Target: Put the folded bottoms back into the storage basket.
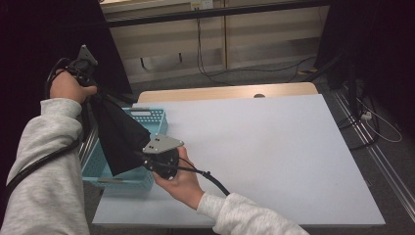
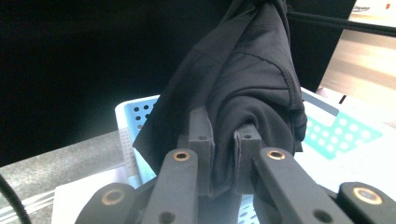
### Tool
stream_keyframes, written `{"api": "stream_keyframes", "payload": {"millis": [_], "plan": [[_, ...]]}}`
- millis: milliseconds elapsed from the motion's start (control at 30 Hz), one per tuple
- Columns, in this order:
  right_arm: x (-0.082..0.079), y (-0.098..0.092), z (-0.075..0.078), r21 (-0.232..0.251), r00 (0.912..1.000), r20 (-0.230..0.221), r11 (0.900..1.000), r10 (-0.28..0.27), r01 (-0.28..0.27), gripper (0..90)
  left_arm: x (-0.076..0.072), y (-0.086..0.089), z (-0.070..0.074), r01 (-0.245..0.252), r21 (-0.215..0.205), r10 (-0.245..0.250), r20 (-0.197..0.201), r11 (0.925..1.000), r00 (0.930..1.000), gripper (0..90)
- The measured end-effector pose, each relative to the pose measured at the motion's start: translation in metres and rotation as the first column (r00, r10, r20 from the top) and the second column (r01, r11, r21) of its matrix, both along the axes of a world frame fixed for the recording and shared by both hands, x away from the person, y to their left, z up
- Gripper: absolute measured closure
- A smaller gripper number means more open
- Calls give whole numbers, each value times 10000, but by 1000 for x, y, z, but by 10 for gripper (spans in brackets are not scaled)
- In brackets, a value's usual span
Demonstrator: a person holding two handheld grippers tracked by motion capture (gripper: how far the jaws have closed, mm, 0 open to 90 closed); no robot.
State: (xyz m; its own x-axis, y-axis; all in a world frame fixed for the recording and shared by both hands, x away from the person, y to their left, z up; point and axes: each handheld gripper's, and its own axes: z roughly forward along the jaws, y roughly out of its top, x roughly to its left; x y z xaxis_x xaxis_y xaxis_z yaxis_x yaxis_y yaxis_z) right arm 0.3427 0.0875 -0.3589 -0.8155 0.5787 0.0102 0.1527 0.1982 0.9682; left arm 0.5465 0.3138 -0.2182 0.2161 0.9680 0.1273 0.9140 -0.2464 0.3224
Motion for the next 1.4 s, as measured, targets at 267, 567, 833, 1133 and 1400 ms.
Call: {"api": "stream_keyframes", "payload": {"millis": [267, 567, 833, 1133, 1400], "plan": [[7, 17, -8, -609, 9998, 197, 9981, -79, 91, 596, 7, -2, -20, 641, 887, -731, 1025, 9940, 9920, 564], [11, -32, -1, -600, 9963, 293, 9948, -805, 822, 391, -5, -5, -40, 1041, 267, -1060, 844, 9942, 9908, 363], [9, -71, -4, -903, 9977, 96, 9936, -673, 679, 300, -19, -5, -55, 1236, -561, -1181, 919, 9907, 9887, 306], [12, -109, -22, -961, 9958, -700, 9940, -599, 530, 271, -30, -12, -73, 1768, -777, -1689, 980, 9812, 9807, 281], [13, -130, -43, -1189, 9892, -1189, 9903, -858, 716, 270, -33, -11, -92, 1820, -993, -1724, 983, 9783, 9801, 266]]}}
